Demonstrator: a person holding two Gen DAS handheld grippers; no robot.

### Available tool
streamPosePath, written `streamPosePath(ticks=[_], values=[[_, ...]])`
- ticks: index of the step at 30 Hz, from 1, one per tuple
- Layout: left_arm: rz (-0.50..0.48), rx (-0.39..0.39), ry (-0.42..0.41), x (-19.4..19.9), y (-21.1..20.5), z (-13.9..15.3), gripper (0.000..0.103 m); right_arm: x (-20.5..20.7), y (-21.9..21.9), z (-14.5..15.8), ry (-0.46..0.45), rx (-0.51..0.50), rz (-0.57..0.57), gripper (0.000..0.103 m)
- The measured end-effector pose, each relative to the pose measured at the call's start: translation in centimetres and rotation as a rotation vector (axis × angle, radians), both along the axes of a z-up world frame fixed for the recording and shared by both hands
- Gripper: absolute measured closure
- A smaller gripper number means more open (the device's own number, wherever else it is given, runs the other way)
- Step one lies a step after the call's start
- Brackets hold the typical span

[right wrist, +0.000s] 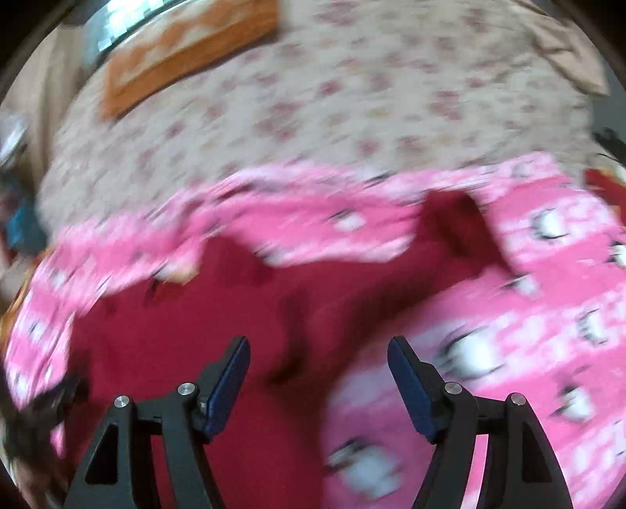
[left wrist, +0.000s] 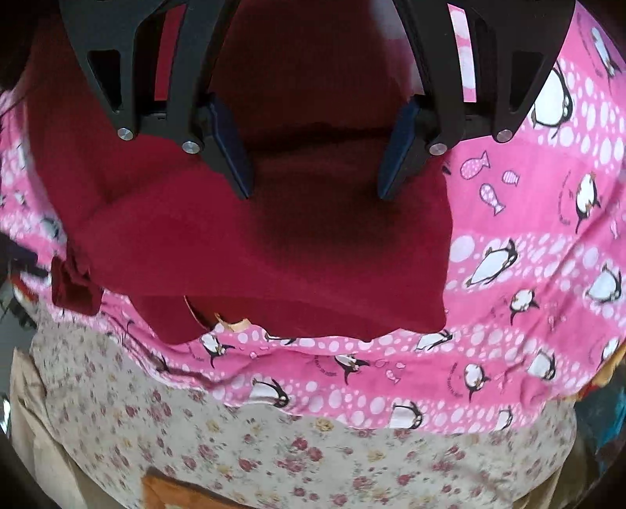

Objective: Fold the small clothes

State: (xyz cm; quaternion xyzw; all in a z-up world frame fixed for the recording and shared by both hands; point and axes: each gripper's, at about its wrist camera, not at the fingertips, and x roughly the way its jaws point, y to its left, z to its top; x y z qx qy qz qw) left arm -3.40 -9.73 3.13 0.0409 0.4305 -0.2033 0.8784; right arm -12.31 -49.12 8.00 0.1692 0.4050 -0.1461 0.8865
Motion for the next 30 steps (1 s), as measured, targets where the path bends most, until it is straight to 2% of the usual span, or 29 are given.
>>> streamPosePath(ticks=[3, 6, 10, 12, 15, 16, 17, 18, 22, 27, 30], values=[[-0.007, -0.002, -0.004, 0.1, -0.2, -0.1, 0.029, 1.8, -4.9, -0.6, 0.024, 0.040, -0.125, 0.033], [-0.013, -0.008, -0.005, 0.2, -0.2, -0.2, 0.028, 4.1, -8.2, -1.8, 0.051, 0.000, -0.216, 0.033], [-0.025, -0.005, -0.009, 0.3, -0.5, -0.4, 0.024, 7.0, -10.6, -3.3, 0.082, -0.069, -0.215, 0.033], [-0.032, -0.001, -0.010, 0.5, -0.7, -0.5, 0.022, 8.0, -11.6, -3.8, 0.103, -0.107, -0.255, 0.033], [-0.035, -0.013, -0.007, 0.6, -0.7, -0.5, 0.021, 7.9, -14.1, -4.5, 0.056, -0.031, -0.355, 0.033], [-0.036, -0.016, -0.006, 0.7, -0.7, -0.5, 0.021, 7.9, -14.8, -4.7, 0.039, 0.006, -0.367, 0.043], [-0.036, -0.020, -0.005, 0.8, -0.6, -0.6, 0.021, 7.9, -15.5, -4.9, 0.025, 0.040, -0.356, 0.054], [-0.036, -0.022, -0.004, 0.8, -0.6, -0.5, 0.021, 8.1, -16.0, -5.0, 0.020, 0.069, -0.325, 0.073], [-0.037, -0.023, -0.004, 0.9, -0.7, -0.6, 0.020, 7.1, -17.0, -2.8, -0.079, 0.143, -0.252, 0.097], [-0.035, -0.045, -0.001, 0.9, -0.4, -0.4, 0.020, 4.0, -15.8, 3.0, -0.231, 0.246, -0.098, 0.098], [-0.025, -0.084, -0.004, 0.7, 0.3, 0.0, 0.020, 2.8, -12.9, 6.6, -0.277, 0.242, 0.021, 0.099]])
